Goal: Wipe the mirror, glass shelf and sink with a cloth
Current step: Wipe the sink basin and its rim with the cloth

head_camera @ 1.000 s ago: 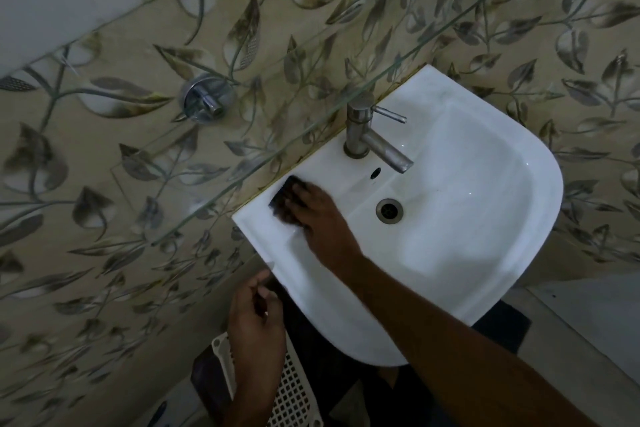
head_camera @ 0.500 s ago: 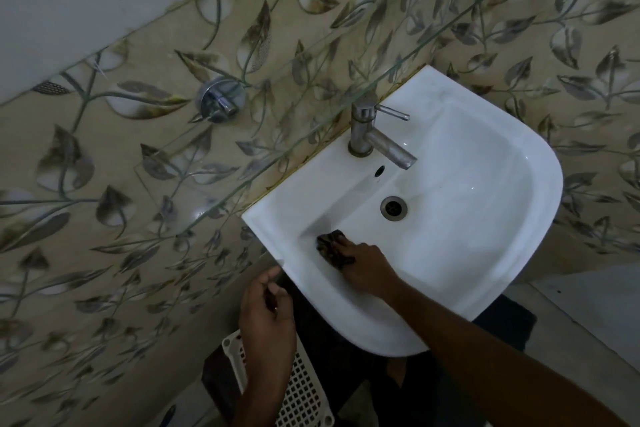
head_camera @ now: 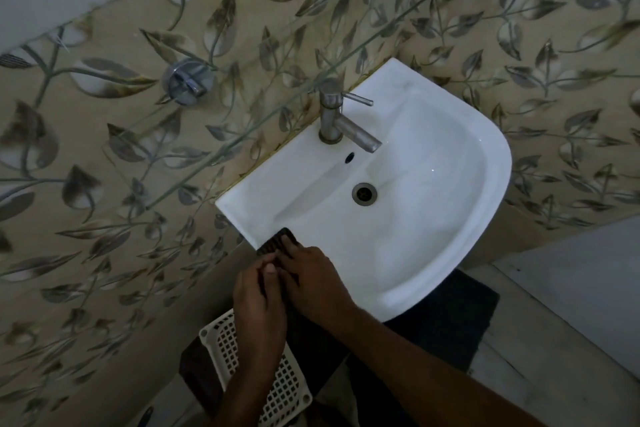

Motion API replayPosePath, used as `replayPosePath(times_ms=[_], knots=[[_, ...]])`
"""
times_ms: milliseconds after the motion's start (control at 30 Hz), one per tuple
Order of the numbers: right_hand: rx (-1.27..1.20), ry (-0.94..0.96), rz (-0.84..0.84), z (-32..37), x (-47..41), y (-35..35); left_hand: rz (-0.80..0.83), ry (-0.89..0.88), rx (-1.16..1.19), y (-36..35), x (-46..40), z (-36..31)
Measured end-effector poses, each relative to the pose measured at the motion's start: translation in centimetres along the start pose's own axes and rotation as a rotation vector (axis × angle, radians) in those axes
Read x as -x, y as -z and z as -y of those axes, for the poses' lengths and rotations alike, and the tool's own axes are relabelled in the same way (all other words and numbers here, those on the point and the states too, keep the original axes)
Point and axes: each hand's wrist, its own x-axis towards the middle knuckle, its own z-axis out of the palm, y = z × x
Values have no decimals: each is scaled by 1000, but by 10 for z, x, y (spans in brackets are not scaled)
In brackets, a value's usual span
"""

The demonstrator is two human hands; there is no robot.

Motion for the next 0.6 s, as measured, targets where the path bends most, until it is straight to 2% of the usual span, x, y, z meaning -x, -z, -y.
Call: replayPosePath(times_ms=[200, 300, 467, 600], knots=[[233, 36, -88, -53, 92, 8, 213, -177, -81, -16, 11, -3], [224, 37, -152, -87, 119, 33, 288, -295, -121, -34, 21, -7], [167, -191, -351, -138, 121, 76, 454, -417, -170, -61, 41, -13], [216, -309, -428, -144, 99, 75, 537, -516, -221, -86, 36, -23]])
